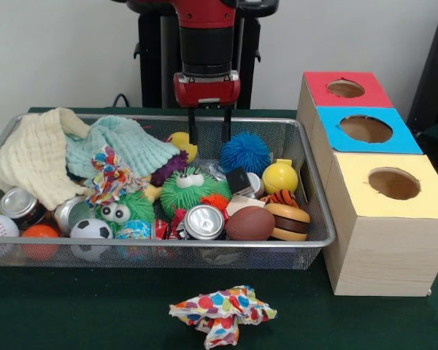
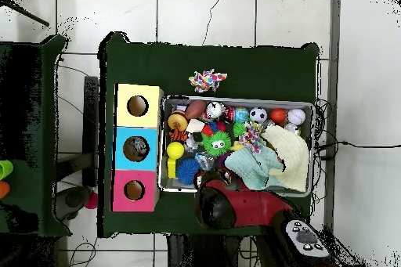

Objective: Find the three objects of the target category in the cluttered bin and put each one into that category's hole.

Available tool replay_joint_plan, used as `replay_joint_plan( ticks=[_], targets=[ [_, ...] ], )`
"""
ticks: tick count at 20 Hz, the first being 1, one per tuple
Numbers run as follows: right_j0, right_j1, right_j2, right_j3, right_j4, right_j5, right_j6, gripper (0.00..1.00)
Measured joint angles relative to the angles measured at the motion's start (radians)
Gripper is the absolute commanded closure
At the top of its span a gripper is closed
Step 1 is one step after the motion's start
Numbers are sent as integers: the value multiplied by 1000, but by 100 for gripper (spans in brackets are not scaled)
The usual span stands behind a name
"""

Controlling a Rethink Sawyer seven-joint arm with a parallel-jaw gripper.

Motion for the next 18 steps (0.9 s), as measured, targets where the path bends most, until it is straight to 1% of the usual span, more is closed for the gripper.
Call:
replay_joint_plan(
  ticks=[7,10,15,18],
  targets=[
    [12,-2,-28,0,0,10,0,0],
    [26,13,-56,-1,0,11,0,0],
    [58,71,-106,-27,1,-8,0,0],
    [83,115,-133,-70,1,-70,0,0]
  ],
)
